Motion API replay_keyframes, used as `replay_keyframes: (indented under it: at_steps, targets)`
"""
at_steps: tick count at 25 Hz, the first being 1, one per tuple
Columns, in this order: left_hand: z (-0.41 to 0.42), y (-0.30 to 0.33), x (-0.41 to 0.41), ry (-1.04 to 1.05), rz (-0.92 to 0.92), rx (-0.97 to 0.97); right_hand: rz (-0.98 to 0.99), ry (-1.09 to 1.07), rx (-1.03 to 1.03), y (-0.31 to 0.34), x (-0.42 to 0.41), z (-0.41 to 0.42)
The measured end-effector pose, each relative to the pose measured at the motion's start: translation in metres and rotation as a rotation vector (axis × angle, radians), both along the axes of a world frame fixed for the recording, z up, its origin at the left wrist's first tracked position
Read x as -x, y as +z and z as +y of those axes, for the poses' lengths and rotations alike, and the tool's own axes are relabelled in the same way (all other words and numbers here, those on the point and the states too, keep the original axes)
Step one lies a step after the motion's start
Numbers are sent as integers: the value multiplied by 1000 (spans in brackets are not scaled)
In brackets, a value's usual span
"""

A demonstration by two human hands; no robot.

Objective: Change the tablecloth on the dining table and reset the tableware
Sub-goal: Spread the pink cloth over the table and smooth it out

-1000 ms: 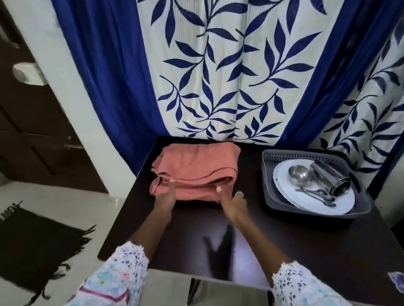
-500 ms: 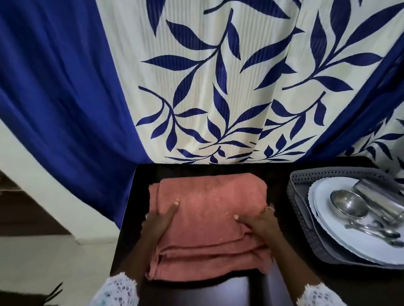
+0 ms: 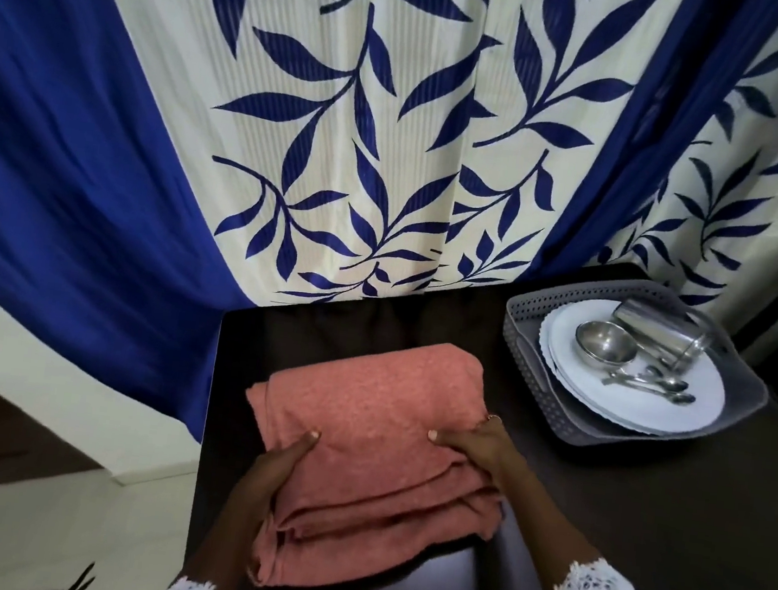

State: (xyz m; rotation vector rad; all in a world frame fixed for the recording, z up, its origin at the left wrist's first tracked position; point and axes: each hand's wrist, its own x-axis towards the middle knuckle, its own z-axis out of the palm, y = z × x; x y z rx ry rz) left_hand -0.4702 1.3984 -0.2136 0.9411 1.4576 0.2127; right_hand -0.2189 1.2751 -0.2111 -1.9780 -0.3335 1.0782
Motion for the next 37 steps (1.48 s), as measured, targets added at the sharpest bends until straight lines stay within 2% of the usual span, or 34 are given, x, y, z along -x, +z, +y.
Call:
replay_keyframes:
  at_steps: [7,12,15,19,26,31,35,37]
  targets:
    - [-125,57,18,-3,-7,-106,25,-155,-86,23,43,-146]
    - [-262,102,-9,-120,-102,-174,1,-276,-185,59,35,-320]
    - [-382,121,-45,-238,-129,-171,-76,-374,-182,85,20,-464]
    - [-560,151,-103,-502,-255,-88,-122,-641,-127,115,14,-682]
    - [-826,209,-221,-948,-519,-14,-301,-1074,-138,190,10,-972]
    - [-952,232,-311,-995,-594,-20,-376,-1179,-200,217,-37,-1099]
    - [-1037,227,-423,-1031,-703,27,-418,-1169,-200,235,-115,-1196]
    - [-1088,249,-454,-1046,-721,71,-384,-1160,-201,248,-153,-1244]
